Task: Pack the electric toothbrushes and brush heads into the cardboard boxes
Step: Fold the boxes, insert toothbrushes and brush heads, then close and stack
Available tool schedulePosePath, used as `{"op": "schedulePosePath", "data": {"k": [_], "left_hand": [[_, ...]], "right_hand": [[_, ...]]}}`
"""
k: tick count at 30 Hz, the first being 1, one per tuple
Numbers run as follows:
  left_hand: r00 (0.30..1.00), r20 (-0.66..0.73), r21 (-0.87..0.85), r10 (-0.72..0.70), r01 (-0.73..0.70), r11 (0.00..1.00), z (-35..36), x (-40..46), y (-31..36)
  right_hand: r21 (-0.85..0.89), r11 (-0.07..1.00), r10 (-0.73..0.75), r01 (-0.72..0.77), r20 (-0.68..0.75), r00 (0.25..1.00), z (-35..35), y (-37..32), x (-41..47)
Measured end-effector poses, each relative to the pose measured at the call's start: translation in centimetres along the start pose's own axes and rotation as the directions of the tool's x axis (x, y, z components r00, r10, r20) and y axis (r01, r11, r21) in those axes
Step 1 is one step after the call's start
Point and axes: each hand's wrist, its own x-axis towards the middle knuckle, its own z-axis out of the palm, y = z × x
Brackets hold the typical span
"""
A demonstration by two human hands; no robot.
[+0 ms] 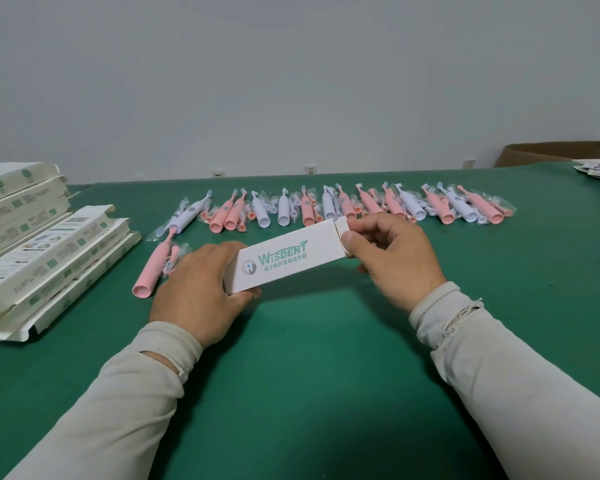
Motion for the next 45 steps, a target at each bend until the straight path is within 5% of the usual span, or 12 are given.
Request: {"op": "schedulePosePath", "data": {"k": [7, 11, 15, 19, 21, 24, 27, 32, 37, 39, 42, 45], "left_hand": [[0.999, -0.021, -0.029, 0.034, -0.035, 0.999, 0.2, -0.2, 0.6], [0.993, 0.028, -0.222, 0.116, -0.107, 0.969, 0.6, -1.0, 1.4], [0.990, -0.019, -0.295, 0.140, -0.139, 0.945, 1.5, -1.7, 3.1], [0.971, -0.160, -0.348, 0.175, -0.222, 0.911, 1.6, -1.8, 7.1], [0.949, -0.179, -0.407, 0.260, -0.312, 0.859, 1.8, -1.8, 8.7], [0.905, -0.096, -0.555, 0.415, -0.395, 0.732, 2.1, -1.8, 10.6], [0.873, -0.053, -0.508, 0.484, -0.441, 0.740, 3.5, -1.5, 12.2], [0.902, -0.030, -0.580, 0.430, -0.366, 0.728, 6.4, -1.5, 12.6], [0.918, -0.011, -0.604, 0.396, -0.322, 0.729, 7.7, -1.5, 11.1], [0.922, -0.031, -0.604, 0.387, -0.325, 0.728, 7.7, -1.4, 10.9], [0.924, -0.031, -0.624, 0.381, -0.316, 0.715, 7.6, -1.2, 11.0], [0.923, -0.015, -0.636, 0.385, -0.306, 0.709, 7.5, -1.3, 11.1]], "right_hand": [[0.022, 0.997, -0.080, 0.078, 0.078, 0.994, 1.4, 0.4, -0.6], [0.260, 0.959, 0.136, -0.109, -0.087, 0.987, 2.5, 0.4, -0.7], [0.366, 0.859, 0.431, -0.359, -0.136, 0.892, 3.5, -0.7, -1.6], [0.230, 0.870, 0.449, -0.436, -0.004, 0.894, 4.9, -1.5, -5.0], [0.271, 0.860, 0.462, -0.432, -0.056, 0.885, 4.6, -1.8, -5.8], [0.385, 0.834, 0.482, -0.396, -0.157, 0.862, 1.2, -2.9, -5.5], [0.421, 0.836, 0.496, -0.352, -0.303, 0.814, -5.0, -4.0, -4.3], [0.346, 0.876, 0.483, -0.338, -0.618, 0.620, -18.4, -5.9, 0.2], [0.288, 0.833, 0.504, -0.473, -0.746, 0.435, -26.9, -6.3, 3.3], [0.263, 0.824, 0.501, -0.502, -0.752, 0.428, -28.5, -6.2, 3.5], [0.117, 0.826, 0.462, -0.551, -0.701, 0.543, -29.3, -5.6, 3.4], [0.057, 0.755, 0.427, -0.653, -0.798, 0.425, -29.0, -4.6, 3.0]]}}
